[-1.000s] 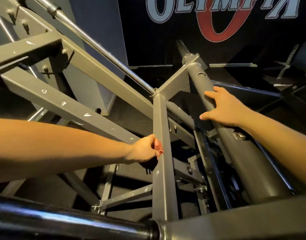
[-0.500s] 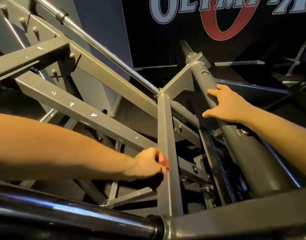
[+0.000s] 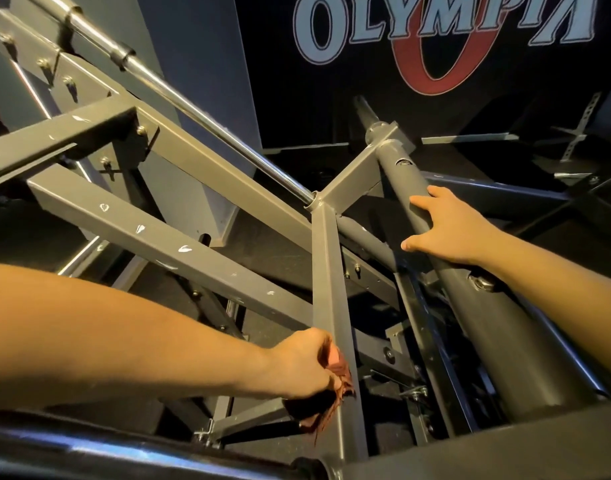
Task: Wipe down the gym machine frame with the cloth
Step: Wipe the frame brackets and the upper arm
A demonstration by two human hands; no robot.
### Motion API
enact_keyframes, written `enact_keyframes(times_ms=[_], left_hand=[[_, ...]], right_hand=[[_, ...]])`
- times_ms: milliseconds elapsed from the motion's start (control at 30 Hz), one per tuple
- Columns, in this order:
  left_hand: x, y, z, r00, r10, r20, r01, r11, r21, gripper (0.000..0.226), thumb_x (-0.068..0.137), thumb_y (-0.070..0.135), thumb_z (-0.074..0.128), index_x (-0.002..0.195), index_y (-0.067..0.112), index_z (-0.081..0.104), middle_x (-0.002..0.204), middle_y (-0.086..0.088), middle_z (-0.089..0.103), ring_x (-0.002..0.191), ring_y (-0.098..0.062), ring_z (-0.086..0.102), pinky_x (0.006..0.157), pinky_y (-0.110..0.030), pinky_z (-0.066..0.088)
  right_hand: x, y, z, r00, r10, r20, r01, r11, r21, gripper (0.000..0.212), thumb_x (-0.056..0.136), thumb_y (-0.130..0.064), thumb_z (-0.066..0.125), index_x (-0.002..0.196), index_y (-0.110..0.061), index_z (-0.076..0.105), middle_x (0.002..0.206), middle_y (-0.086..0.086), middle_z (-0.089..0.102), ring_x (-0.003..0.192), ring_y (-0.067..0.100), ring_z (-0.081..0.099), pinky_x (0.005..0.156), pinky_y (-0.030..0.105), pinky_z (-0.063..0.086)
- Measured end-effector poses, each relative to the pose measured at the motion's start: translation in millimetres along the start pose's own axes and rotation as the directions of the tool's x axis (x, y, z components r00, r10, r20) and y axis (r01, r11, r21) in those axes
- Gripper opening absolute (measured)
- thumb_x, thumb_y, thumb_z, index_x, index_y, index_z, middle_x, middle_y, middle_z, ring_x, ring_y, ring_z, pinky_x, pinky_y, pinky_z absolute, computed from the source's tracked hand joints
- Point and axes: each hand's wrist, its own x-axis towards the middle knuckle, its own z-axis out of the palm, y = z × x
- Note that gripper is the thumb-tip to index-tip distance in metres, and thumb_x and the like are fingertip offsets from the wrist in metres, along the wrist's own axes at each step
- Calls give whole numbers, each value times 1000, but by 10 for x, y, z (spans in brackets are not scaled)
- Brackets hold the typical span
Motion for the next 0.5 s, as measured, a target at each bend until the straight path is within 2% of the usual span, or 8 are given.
enact_keyframes(times_ms=[133,233,367,433,500], left_hand=[[657,186,-490,982,77,-171,-80,997,-13,17,90,21,75,101,16,64,100,-4,71,92,-18,70,83,-39,63],[1096,317,-826,975,130,-178,-122,991,54,6,90,15,74,89,15,67,96,-5,73,88,-17,72,78,-36,64],[1589,422,-1177,917,263,-301,-253,965,72,11,89,8,70,92,12,60,104,-4,71,101,-19,70,87,-37,60],[1746,503,-1314,867,314,-386,-331,943,22,17,89,5,70,88,15,56,101,0,70,98,-14,69,85,-33,57],[1874,558,-1364,843,327,-426,-375,926,-31,18,90,7,72,96,17,59,104,3,70,100,-15,69,89,-34,56]], right_hand=[[-11,7,-2,1000,20,-5,-20,1000,20,88,84,-41,79,156,-19,35,167,10,18,144,36,37,114,47,37],[-11,26,-11,999,29,-13,-28,998,47,80,86,-29,78,155,-19,37,166,9,19,142,36,39,113,43,38],[24,42,17,999,50,-6,-50,998,46,81,85,-26,78,155,-23,36,167,5,16,139,36,42,111,43,40],[43,53,35,998,55,-8,-54,998,43,83,85,-27,79,156,-24,35,167,4,15,139,35,43,111,42,41],[51,62,37,998,57,-14,-56,998,37,84,85,-29,79,156,-24,34,167,4,15,140,34,42,111,42,40]])
